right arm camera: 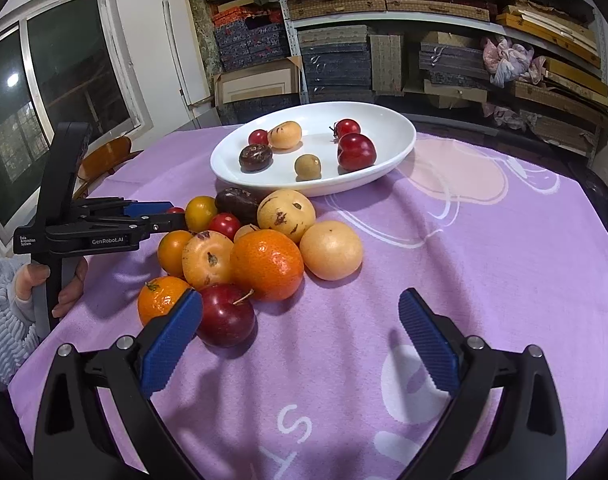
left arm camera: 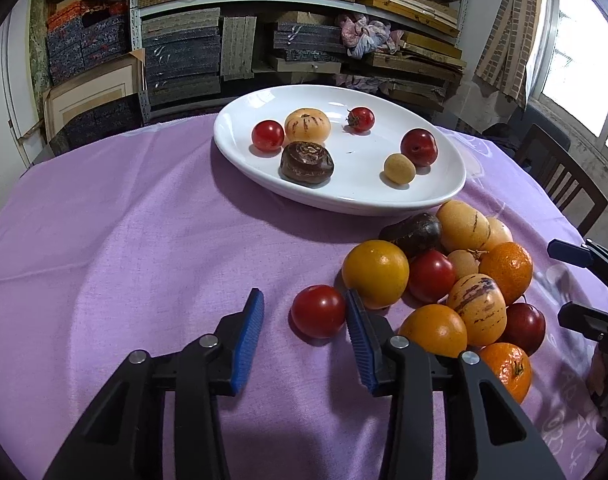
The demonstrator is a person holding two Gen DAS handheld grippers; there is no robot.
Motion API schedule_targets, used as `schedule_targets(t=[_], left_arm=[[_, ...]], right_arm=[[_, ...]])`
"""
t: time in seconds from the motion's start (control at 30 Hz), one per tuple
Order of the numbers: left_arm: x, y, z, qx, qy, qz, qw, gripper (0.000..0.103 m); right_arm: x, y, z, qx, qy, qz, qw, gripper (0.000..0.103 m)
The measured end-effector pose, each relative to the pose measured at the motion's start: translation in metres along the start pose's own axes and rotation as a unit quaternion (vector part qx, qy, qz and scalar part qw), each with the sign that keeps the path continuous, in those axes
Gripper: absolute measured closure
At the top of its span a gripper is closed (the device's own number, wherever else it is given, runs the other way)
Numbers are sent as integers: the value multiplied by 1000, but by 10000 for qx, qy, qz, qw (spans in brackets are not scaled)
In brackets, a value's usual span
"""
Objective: Organize fruits
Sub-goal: 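Close the left tool on the red tomato while the right tool grasps a dark red plum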
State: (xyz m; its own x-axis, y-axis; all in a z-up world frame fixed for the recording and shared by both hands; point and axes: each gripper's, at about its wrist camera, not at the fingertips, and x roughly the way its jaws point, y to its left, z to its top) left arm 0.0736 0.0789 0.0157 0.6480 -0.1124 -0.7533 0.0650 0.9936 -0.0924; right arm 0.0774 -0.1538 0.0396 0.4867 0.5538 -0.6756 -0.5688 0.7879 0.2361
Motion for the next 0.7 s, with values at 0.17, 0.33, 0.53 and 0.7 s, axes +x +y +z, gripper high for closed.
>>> schedule_targets(t=[0.17,0.33,0.53,0.7], left_arm=[[3,-2,1,14,51,-64,10000,70],[2,-4,1,47,-3,-63,10000,73],[-5,-9,-4,187,-111,61,9997,77],[-25,4,-17,-30,63,14,10000,77]], right_arm=[[-1,0,0,-12,7,6,10000,6],[-1,1,-1,-23,12,13,10000,6],[0,5,-1,-178,34,9,9998,6],[1,15,-3,-387,80,34,9992,7]])
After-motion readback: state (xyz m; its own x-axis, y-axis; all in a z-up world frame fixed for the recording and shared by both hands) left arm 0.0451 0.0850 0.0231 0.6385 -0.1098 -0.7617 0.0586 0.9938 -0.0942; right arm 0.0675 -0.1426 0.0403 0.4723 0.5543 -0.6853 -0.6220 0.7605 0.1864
